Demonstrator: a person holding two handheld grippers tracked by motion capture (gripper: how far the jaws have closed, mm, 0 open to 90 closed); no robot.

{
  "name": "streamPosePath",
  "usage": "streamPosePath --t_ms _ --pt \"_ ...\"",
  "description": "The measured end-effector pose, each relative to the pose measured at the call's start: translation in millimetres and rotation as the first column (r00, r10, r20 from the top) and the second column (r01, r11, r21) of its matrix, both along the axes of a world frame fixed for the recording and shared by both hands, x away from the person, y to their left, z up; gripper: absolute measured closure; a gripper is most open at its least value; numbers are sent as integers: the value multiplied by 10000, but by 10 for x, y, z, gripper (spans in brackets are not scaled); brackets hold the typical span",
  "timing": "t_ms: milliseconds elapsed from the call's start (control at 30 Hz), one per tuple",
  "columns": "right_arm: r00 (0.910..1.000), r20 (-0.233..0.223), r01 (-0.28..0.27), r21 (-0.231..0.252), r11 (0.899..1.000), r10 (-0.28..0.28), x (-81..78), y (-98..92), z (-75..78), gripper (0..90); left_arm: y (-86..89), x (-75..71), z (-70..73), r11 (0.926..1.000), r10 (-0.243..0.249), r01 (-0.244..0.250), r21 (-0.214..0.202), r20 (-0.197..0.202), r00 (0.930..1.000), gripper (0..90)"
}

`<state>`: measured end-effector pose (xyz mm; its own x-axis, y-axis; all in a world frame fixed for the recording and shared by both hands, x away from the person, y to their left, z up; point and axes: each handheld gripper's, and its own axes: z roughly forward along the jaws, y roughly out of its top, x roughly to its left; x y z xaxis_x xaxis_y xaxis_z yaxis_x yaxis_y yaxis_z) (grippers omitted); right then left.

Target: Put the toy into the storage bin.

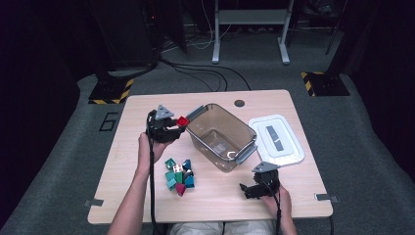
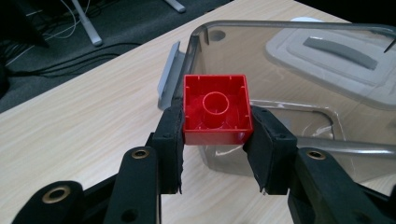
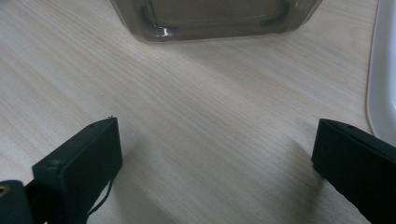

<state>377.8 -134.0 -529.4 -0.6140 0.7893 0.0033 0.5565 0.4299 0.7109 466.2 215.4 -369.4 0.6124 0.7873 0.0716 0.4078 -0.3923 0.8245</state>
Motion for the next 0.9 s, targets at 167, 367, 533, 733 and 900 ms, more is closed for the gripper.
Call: streamPosePath --t_ms 167,367,533,733,900 --pt "10000 3 5 -1 10000 -5 0 0 0 10 -102 104 2 9996 -195 200 213 -228 9995 584" --pt "10000 48 21 -45 10000 -21 0 1 -1 11 -207 220 -13 9976 -352 380 583 -471 9983 584" --pt "10000 50 35 -51 10000 -35 -1 2 -1 11 -283 321 -42 9972 -456 494 557 -681 9966 584" --pt "10000 51 39 -51 10000 -39 -2 2 -1 12 -375 446 -74 9954 -654 718 639 -976 9931 584" --pt "10000 55 41 -52 10000 -41 -2 2 -1 12 -466 509 -82 9928 -748 849 848 -1161 9904 583"
